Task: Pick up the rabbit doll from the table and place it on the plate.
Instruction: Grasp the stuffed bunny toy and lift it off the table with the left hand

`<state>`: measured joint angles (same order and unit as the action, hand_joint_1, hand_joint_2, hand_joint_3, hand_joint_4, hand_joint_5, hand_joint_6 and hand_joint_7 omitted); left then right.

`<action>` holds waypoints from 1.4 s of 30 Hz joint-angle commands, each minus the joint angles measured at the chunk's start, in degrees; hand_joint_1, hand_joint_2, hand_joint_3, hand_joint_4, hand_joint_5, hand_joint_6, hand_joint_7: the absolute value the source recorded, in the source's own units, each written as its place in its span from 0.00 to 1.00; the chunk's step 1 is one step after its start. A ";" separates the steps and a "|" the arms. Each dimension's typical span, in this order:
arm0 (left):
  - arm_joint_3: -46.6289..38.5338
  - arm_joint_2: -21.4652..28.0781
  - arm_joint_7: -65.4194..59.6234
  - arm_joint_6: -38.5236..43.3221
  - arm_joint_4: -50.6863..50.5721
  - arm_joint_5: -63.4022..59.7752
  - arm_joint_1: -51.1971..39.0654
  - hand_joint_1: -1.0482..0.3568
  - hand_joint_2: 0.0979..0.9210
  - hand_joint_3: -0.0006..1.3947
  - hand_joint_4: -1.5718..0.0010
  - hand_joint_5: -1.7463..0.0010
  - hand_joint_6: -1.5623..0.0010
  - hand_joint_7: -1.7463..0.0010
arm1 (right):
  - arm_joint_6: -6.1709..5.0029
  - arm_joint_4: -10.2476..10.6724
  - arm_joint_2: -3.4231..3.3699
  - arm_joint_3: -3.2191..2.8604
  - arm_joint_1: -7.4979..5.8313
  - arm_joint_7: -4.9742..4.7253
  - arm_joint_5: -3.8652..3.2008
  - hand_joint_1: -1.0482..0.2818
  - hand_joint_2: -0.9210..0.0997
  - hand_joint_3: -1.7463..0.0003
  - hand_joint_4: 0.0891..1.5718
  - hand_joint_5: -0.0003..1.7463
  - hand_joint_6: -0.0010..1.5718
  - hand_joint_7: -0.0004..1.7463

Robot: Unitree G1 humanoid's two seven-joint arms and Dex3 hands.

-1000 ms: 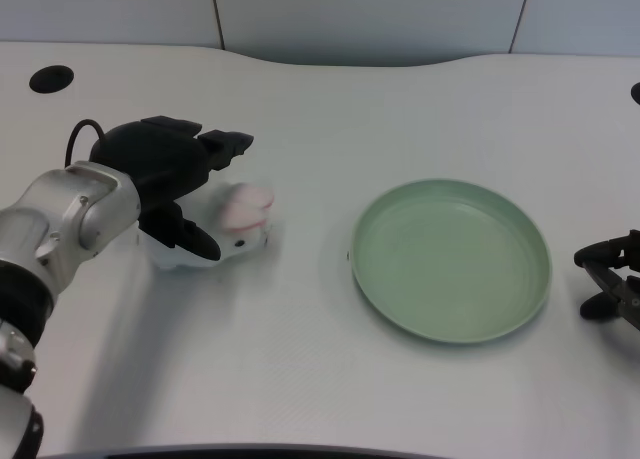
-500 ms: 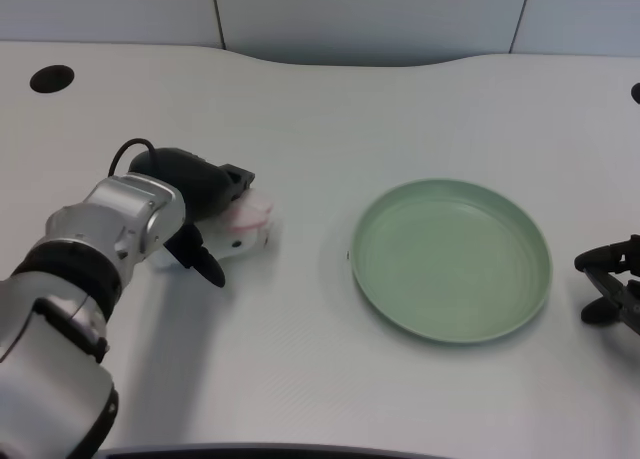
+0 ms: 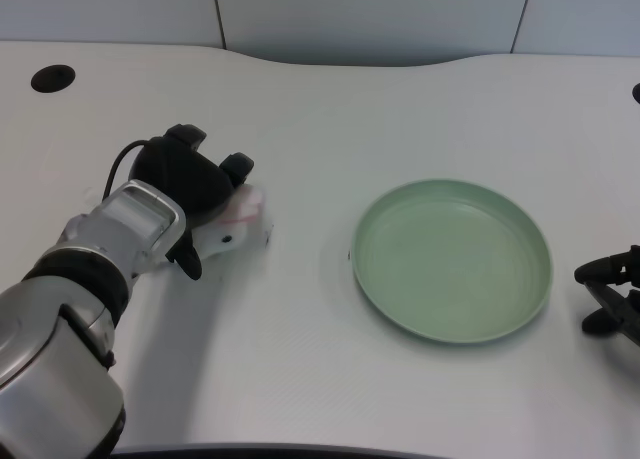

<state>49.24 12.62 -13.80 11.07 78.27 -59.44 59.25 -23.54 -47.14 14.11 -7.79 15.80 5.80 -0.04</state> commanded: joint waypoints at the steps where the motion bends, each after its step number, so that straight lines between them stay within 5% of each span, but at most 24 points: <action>1: -0.64 1.05 -2.32 1.44 0.52 0.97 -1.64 0.10 0.83 0.00 0.89 0.95 0.92 0.97 | 1.04 1.44 0.04 -0.31 -1.80 0.57 -0.83 0.21 0.00 0.92 0.54 0.58 0.52 0.48; 3: -1.77 0.91 -1.99 2.14 0.61 2.27 -1.88 0.11 0.83 0.00 0.88 0.94 0.91 0.97 | 1.68 2.35 -0.04 -0.29 -2.22 0.57 -0.94 0.21 0.00 0.92 0.54 0.58 0.52 0.48; 6: -4.64 0.59 -0.28 3.36 0.65 5.62 -2.26 0.20 0.78 0.00 0.77 0.87 0.78 0.95 | 1.83 3.49 -0.07 -0.11 -2.85 0.51 -0.82 0.22 0.00 0.91 0.54 0.58 0.51 0.49; 10: -6.44 0.49 1.91 3.38 0.60 7.74 -2.10 0.30 0.79 0.00 0.84 0.50 0.62 0.94 | 2.25 4.26 0.03 0.08 -3.20 0.52 -0.60 0.21 0.00 0.91 0.54 0.58 0.51 0.49; 13: -6.90 0.73 2.71 2.89 0.60 8.08 -1.97 0.34 0.80 0.00 0.82 0.44 0.58 0.91 | 2.27 4.51 -0.14 0.04 -3.27 0.52 -0.79 0.21 0.00 0.91 0.54 0.58 0.52 0.50; 15: -7.00 0.84 3.40 2.58 0.62 8.23 -1.87 0.35 0.81 0.00 0.81 0.41 0.59 0.85 | 2.83 4.67 -0.22 -0.02 -3.27 0.55 -0.95 0.21 0.00 0.91 0.54 0.58 0.52 0.50; 17: -7.31 0.88 4.38 2.24 0.66 8.55 -1.78 0.36 0.82 0.00 0.81 0.38 0.71 0.63 | 3.11 4.90 -0.19 0.06 -3.32 0.48 -0.82 0.21 0.00 0.92 0.54 0.57 0.52 0.50; 20: -7.99 0.87 6.24 1.46 0.69 9.35 -1.57 0.42 0.85 0.00 0.78 0.28 0.70 0.49 | 2.94 5.07 -0.17 0.17 -3.39 0.41 -0.62 0.21 0.00 0.91 0.54 0.57 0.52 0.50; 24: -7.40 0.87 3.11 1.15 0.58 8.56 -1.91 0.51 0.88 0.00 0.70 0.25 0.66 0.47 | 2.63 4.34 -0.08 0.21 -3.14 0.43 -0.56 0.20 0.00 0.91 0.55 0.57 0.52 0.50; 26: -7.19 1.00 0.07 1.75 0.61 8.23 -2.39 0.58 0.90 0.00 0.67 0.17 0.67 0.36 | 2.71 4.23 -0.10 0.33 -3.08 0.11 -0.30 0.20 0.00 0.91 0.55 0.57 0.52 0.50; 30: -7.16 1.02 -1.78 2.35 0.88 8.24 -2.62 0.61 0.98 0.01 0.68 0.08 0.69 0.31 | 1.15 2.60 -0.08 0.39 -2.72 0.16 -0.22 0.21 0.00 0.91 0.55 0.57 0.52 0.50; 32: -7.39 1.03 -5.46 3.77 0.69 8.31 -2.66 0.59 0.99 0.01 0.60 0.03 0.64 0.28 | 1.97 2.77 -0.48 0.17 -2.84 0.13 -0.78 0.21 0.00 0.92 0.55 0.56 0.52 0.50; 34: -8.01 0.99 -7.82 5.10 0.62 8.84 -2.62 0.60 1.00 0.06 0.52 0.01 0.65 0.10 | 2.21 3.01 -0.91 -0.15 -3.04 0.54 -1.65 0.21 0.00 0.92 0.56 0.56 0.52 0.49; 36: -9.44 0.76 -7.88 6.15 0.60 10.25 -2.17 0.59 1.00 0.10 0.51 0.00 0.68 0.03 | 2.34 3.45 -1.15 -0.25 -3.19 0.73 -2.02 0.21 0.00 0.93 0.56 0.56 0.53 0.49; 39: -12.08 0.32 -7.48 7.72 0.33 12.72 -1.30 0.58 1.00 0.09 0.51 0.00 0.66 0.12 | 1.78 3.13 -0.63 0.36 -2.95 0.15 -0.89 0.23 0.00 0.92 0.55 0.56 0.53 0.49; 42: -14.56 -0.36 -7.29 8.90 -0.04 15.05 -0.56 0.63 1.00 0.05 0.50 0.00 0.67 0.04 | 2.43 3.18 -0.34 0.54 -2.64 -0.17 -0.47 0.22 0.00 0.92 0.55 0.56 0.52 0.49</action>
<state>35.82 12.32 -20.75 19.59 78.53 -45.64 57.43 -22.20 -43.54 13.11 -7.28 13.50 5.90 -0.87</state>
